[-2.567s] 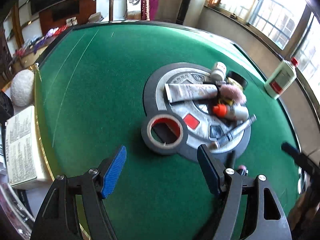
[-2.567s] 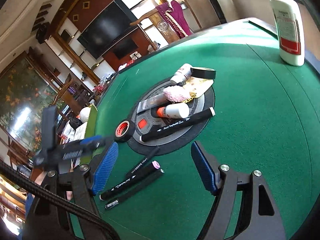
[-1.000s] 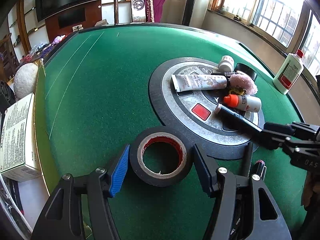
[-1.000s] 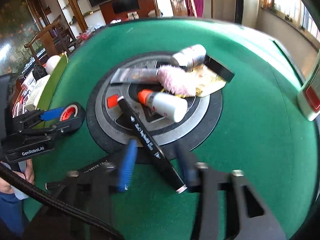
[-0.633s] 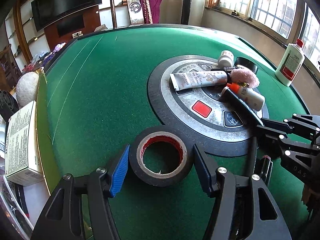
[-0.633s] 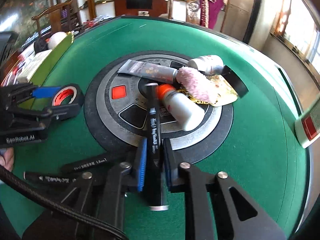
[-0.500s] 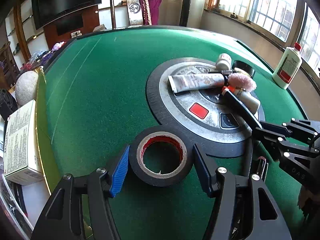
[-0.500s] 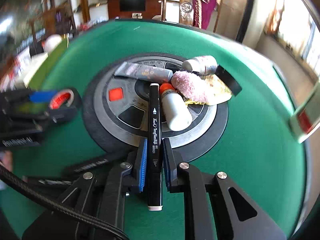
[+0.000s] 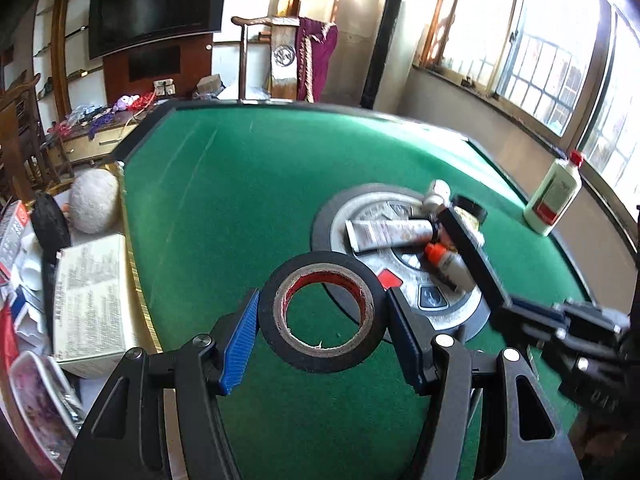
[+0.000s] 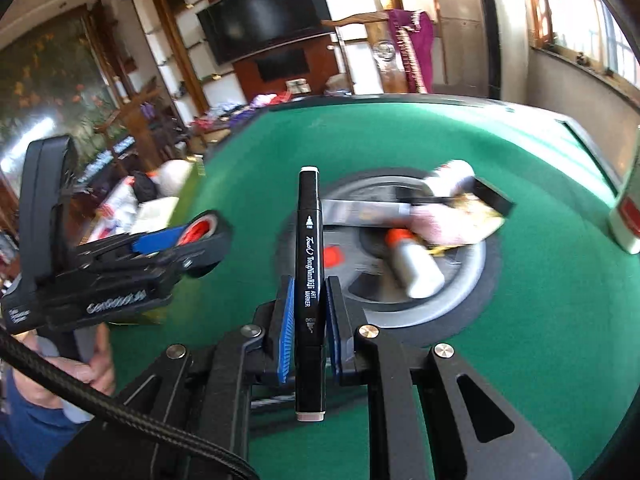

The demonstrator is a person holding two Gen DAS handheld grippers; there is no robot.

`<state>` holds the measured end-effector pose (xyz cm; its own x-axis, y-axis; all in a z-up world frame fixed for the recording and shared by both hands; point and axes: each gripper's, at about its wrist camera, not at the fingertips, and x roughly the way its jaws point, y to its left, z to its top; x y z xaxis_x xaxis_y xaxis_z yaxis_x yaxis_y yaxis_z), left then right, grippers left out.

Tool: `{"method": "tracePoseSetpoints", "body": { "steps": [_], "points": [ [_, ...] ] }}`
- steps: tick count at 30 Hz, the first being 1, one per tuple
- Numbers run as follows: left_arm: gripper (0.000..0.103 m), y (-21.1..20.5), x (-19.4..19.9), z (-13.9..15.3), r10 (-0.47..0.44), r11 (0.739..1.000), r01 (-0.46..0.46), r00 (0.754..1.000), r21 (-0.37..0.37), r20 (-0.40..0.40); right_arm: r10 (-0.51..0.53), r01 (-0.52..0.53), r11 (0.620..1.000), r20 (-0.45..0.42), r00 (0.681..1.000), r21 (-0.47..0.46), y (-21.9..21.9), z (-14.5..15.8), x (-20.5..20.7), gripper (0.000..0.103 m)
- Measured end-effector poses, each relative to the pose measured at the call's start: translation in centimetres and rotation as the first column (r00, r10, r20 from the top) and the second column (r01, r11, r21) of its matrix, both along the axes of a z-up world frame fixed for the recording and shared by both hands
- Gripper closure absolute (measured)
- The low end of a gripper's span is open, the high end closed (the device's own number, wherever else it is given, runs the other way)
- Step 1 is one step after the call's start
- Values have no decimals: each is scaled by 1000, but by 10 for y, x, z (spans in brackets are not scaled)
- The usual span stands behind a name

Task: Organize objects
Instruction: 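Carry the tape roll and marker in both grippers over the tray, then lower the tape roll and marker into the tray and open both grippers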

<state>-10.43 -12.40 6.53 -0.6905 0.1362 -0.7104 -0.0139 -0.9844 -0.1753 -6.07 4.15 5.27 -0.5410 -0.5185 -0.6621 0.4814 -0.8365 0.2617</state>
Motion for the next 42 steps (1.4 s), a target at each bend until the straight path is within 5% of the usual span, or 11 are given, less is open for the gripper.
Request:
{"method": "tracePoseSetpoints", "body": {
  "steps": [14, 24, 42],
  "points": [
    [47, -135, 22, 28, 233, 971, -229, 971, 65, -59, 158, -156, 987, 44, 986, -39, -126, 13, 10, 90],
    [47, -225, 18, -10, 381, 922, -383, 924, 62, 42, 275, -275, 961, 67, 959, -13, -218, 12, 4, 90],
    [46, -234, 18, -28, 427, 903, -429, 901, 12, 79, 303, -312, 947, 107, 947, 81, -260, -12, -11, 90]
  ]
}}
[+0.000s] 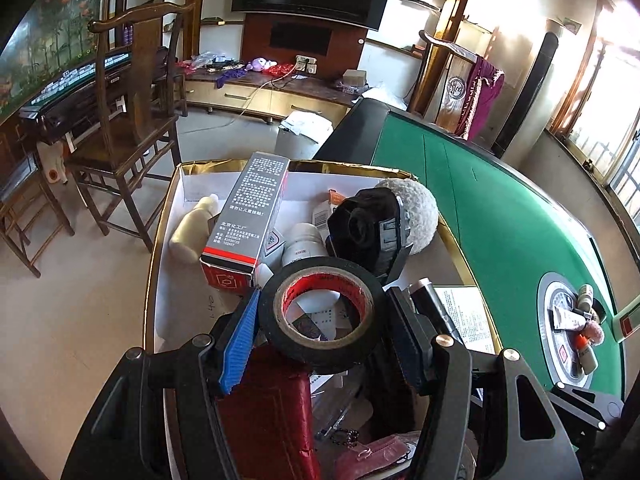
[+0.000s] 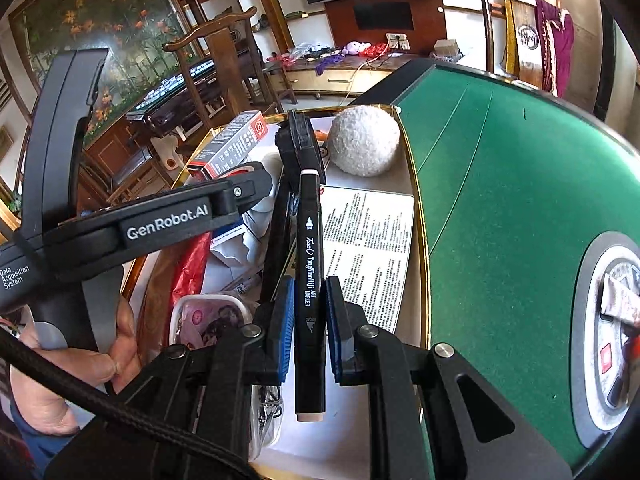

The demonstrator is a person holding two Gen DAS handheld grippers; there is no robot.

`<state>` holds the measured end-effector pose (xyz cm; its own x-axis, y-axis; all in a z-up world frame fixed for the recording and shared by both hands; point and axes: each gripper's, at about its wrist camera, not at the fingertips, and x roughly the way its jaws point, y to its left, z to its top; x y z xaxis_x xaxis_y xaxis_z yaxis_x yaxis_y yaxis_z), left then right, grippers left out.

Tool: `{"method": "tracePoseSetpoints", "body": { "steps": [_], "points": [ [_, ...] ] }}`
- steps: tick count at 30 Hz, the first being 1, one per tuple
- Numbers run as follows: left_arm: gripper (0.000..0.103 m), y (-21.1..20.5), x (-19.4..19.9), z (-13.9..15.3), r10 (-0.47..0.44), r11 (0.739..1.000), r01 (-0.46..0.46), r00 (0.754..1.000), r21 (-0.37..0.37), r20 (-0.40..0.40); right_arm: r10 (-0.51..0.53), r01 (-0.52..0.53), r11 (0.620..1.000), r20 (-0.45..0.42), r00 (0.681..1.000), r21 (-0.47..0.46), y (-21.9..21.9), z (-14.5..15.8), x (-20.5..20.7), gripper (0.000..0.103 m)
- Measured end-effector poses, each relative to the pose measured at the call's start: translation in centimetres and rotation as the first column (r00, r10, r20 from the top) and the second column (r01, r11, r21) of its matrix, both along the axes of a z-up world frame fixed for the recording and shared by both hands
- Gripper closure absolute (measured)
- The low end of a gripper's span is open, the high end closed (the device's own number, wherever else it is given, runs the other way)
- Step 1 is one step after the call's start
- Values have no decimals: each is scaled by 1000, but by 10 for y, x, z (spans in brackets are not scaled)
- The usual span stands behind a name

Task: Organize objects
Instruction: 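Lower the tape roll and marker into the tray and open both grippers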

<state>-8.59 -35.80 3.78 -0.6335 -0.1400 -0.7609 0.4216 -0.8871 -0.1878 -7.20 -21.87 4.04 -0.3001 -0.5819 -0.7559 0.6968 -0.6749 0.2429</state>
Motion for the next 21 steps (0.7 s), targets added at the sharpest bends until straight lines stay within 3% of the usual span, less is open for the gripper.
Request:
{"method": "tracePoseSetpoints", "body": {
  "steps": [4, 8, 21],
  "points": [
    [44, 2, -1, 3, 0, 1000, 0, 1000, -17, 2, 0, 0, 1000, -16, 1000, 11, -5, 2, 0, 87],
    [37, 2, -1, 4, 7, 1000, -7, 1000, -21, 3, 1, -1, 1000, -18, 1000, -1, -2, 5, 1, 63],
    [36, 4, 1, 9, 6, 999, -6, 1000, -34, 0, -25, 24, 999, -12, 1000, -45, 15, 12, 0, 56]
  ]
}}
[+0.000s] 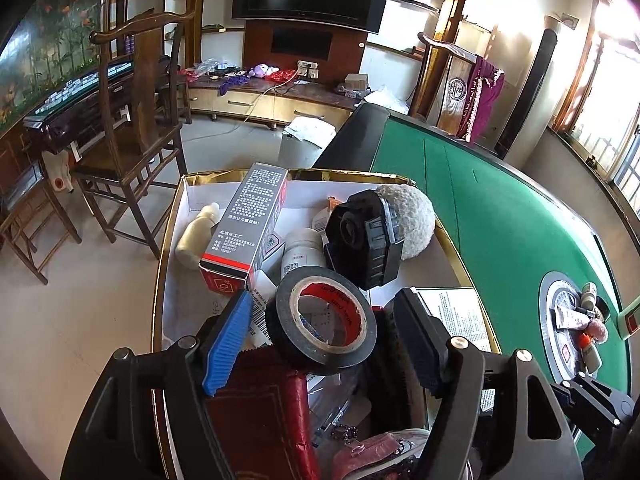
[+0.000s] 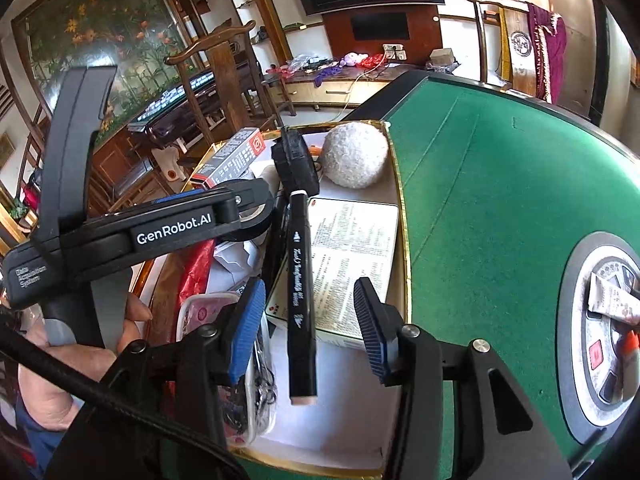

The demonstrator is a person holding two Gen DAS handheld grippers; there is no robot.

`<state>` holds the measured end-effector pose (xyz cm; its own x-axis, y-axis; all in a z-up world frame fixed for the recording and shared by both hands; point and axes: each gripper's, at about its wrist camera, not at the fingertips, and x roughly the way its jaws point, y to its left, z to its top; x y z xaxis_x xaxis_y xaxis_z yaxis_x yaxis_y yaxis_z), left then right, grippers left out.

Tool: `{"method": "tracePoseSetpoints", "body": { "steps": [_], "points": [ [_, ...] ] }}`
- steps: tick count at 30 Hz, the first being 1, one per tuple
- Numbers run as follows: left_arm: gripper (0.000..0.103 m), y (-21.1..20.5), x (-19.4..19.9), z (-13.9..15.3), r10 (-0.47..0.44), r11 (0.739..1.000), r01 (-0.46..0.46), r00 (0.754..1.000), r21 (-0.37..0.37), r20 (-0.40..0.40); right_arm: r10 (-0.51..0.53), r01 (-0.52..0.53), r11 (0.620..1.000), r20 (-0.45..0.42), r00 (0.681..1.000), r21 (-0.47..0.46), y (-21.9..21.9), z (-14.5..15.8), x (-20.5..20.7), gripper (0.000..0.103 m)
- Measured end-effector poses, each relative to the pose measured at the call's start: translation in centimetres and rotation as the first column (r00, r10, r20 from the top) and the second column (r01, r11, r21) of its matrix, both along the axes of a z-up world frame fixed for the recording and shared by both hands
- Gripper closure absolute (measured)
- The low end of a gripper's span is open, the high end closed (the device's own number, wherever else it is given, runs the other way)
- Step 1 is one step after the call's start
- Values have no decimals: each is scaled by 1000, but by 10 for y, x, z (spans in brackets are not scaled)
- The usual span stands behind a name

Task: Organize objects
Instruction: 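Lower the tape roll and marker into the tray and open both grippers, then return to the table and grasp a pink-capped black marker with the left gripper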

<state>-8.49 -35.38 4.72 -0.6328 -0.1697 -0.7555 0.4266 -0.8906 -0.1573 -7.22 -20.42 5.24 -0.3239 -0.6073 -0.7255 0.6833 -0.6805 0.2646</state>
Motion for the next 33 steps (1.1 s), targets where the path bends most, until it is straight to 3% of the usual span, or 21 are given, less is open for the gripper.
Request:
{"method": "tracePoseSetpoints", "body": {
  "steps": [5, 12, 20, 25, 29, 33],
  "points": [
    [36, 6, 0, 2, -1, 1000, 0, 1000, -25, -5, -23, 23, 999, 12, 1000, -24, 24, 3, 4, 48],
    [35, 14, -3, 0, -7, 998, 8, 1000, -68, 9, -70, 70, 992, 12, 998, -107, 71, 15, 19, 27],
    [35, 21, 3, 10, -12, 996, 7, 998, -90, -57, -138, 145, 972, 47, 989, -186, 148, 19, 25, 24],
    [35, 52, 0, 19, -95, 988, 84, 992, -128, -82, -277, 282, 939, 55, 959, -196, 216, 11, 13, 23],
    [35, 80, -7, 19, -128, 970, 117, 991, -214, -38, -357, 377, 896, 123, 926, -233, 261, 0, 1, 23],
    [35, 106, -4, 22, -185, 958, 175, 983, -228, -20, -420, 453, 855, 173, 891, -254, 283, -3, -8, 23]
  ]
}}
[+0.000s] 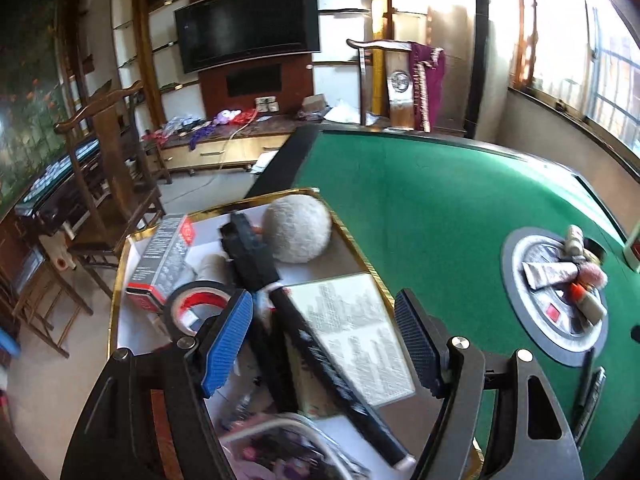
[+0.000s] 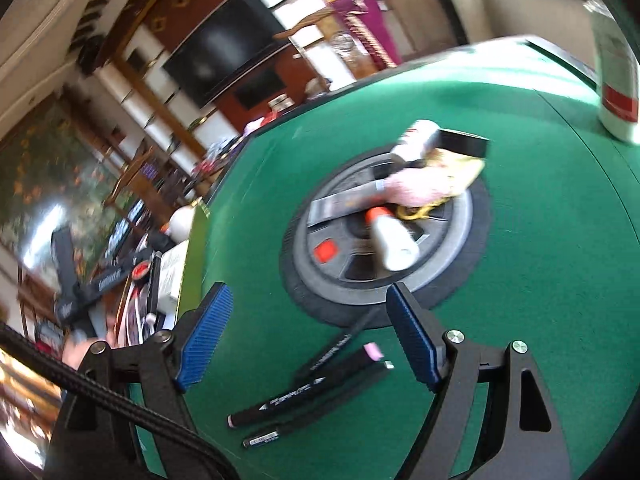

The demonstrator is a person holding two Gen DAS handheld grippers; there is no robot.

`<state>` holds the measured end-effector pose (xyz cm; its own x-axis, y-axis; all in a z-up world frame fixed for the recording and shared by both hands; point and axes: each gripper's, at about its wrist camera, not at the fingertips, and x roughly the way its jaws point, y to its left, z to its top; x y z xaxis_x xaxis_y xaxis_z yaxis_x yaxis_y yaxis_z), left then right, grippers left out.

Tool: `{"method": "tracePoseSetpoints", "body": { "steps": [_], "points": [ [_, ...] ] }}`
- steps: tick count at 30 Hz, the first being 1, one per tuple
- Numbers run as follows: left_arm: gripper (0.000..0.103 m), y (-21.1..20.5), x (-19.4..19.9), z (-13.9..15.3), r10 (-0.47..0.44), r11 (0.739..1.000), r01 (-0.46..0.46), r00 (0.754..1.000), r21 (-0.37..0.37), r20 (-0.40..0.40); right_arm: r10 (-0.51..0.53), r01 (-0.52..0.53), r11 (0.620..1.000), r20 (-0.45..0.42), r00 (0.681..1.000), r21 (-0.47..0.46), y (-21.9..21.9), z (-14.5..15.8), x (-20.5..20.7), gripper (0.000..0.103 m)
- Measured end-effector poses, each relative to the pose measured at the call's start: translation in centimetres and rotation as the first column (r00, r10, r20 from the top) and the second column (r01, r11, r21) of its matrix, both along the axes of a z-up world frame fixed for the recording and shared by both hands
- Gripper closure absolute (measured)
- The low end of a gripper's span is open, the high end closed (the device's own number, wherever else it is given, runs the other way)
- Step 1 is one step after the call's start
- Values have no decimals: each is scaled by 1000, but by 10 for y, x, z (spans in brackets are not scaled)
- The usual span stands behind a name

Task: Organize objects
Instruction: 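Return to the table and grasp a pink-capped black marker with the left gripper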

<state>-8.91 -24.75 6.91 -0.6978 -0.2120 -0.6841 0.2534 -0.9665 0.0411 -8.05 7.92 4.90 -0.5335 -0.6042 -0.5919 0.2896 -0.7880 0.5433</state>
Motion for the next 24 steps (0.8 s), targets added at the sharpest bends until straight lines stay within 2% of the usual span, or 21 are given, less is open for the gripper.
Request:
{"method": "tracePoseSetpoints", "body": {
  "steps": [2, 4, 6, 8, 12, 14, 15, 16, 17, 20, 22, 24],
  "points": [
    [35, 18, 7, 5, -62, 998, 62, 998, 1, -5, -10, 10, 999, 10, 1000, -51, 5, 2, -1, 23],
    [35, 41, 19, 7, -146, 989, 146, 989, 5, -9, -13, 13, 998, 1, 1000, -64, 7, 6, 1, 23],
    [35, 73, 28, 5, -261, 965, 261, 965, -3, 11, -20, 19, 998, -19, 1000, -61, 13, 10, 4, 23],
    [35, 106, 33, -3, -380, 925, 381, 923, 1, 61, -22, 20, 998, -30, 999, -61, 15, 13, 4, 23],
    [36, 170, 38, -32, -561, 823, 568, 805, 22, 191, -27, 24, 996, -30, 999, -86, 24, 13, 4, 23],
    [40, 194, 40, -42, -588, 796, 605, 774, 1, 235, -32, 28, 995, -38, 999, -91, 29, 15, 6, 23],
    [44, 204, 41, -44, -600, 785, 619, 760, 3, 251, -39, 35, 995, -43, 998, -91, 31, 16, 7, 23],
    [54, 209, 40, -47, -612, 776, 630, 747, 15, 261, -42, 38, 995, -48, 998, -89, 33, 16, 8, 23],
    [56, 212, 40, -47, -623, 769, 638, 738, 33, 257, -44, 39, 995, -50, 998, -88, 34, 16, 9, 23],
    [56, 219, 39, -48, -633, 760, 650, 726, 33, 268, -48, 43, 994, -48, 998, -100, 39, 17, 9, 23],
    [56, 222, 40, -45, -651, 750, 658, 715, 69, 255, -49, 44, 994, -49, 998, -102, 39, 18, 10, 23],
    [56, 223, 41, -43, -657, 744, 664, 709, 69, 258, -49, 43, 993, -55, 997, -106, 41, 19, 10, 23]
  ]
}}
